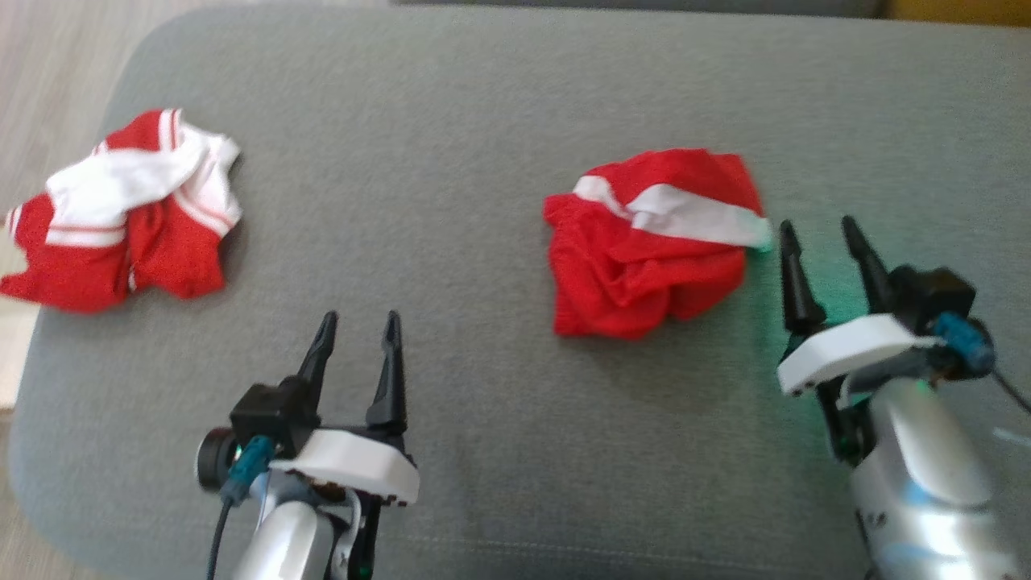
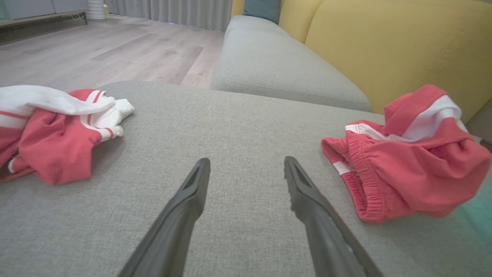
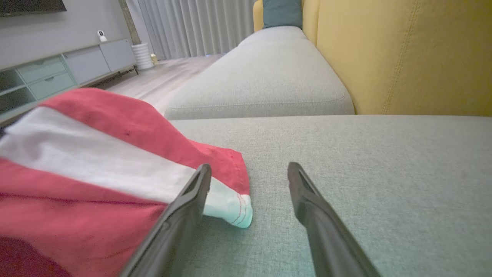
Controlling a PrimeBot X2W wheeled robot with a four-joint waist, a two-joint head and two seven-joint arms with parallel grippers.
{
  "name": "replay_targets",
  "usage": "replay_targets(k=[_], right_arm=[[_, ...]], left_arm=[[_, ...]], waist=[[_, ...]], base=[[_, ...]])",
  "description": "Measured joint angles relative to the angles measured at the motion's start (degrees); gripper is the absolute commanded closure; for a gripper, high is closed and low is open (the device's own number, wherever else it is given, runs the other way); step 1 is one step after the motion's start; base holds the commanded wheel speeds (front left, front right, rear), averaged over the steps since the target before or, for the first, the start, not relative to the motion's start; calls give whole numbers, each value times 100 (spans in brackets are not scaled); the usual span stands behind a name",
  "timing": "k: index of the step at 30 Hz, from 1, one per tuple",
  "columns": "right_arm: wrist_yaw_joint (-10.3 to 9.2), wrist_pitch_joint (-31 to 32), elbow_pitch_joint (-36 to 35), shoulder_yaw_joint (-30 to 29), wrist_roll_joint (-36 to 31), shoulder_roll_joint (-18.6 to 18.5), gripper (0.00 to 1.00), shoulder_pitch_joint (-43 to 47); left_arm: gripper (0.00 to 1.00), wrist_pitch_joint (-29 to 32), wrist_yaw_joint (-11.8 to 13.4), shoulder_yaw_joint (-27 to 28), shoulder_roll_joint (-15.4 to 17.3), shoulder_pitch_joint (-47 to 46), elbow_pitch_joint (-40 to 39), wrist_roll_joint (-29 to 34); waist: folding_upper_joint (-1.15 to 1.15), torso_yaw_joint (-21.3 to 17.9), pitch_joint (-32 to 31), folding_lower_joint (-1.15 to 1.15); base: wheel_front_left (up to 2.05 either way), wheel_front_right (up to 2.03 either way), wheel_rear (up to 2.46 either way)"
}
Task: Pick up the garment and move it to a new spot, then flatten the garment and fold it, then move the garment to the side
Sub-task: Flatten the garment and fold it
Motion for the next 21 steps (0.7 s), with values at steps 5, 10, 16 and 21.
replay_targets(k=[5, 10, 16, 21], right_arm=[[0, 0, 675, -232, -223, -122, 0, -462], [0, 1, 1413, -385, -523, -124, 0, -785], [0, -85, 2034, -537, -808, -119, 24, -1073], [0, -82, 2176, -502, -821, -76, 100, -1157]], left_arm=[[0, 0, 4, -170, -1, -136, -18, -26], [0, 0, 7, -229, -1, -168, -36, -108], [0, 0, 14, -230, -2, -330, -92, -109], [0, 0, 14, -221, -3, -352, -92, -110]], waist=[[0, 319, 253, 0], [0, 566, 474, 0], [0, 652, 568, 0], [0, 547, 509, 0]], base=[[0, 0, 0], [0, 0, 0], [0, 0, 0], [0, 0, 0]])
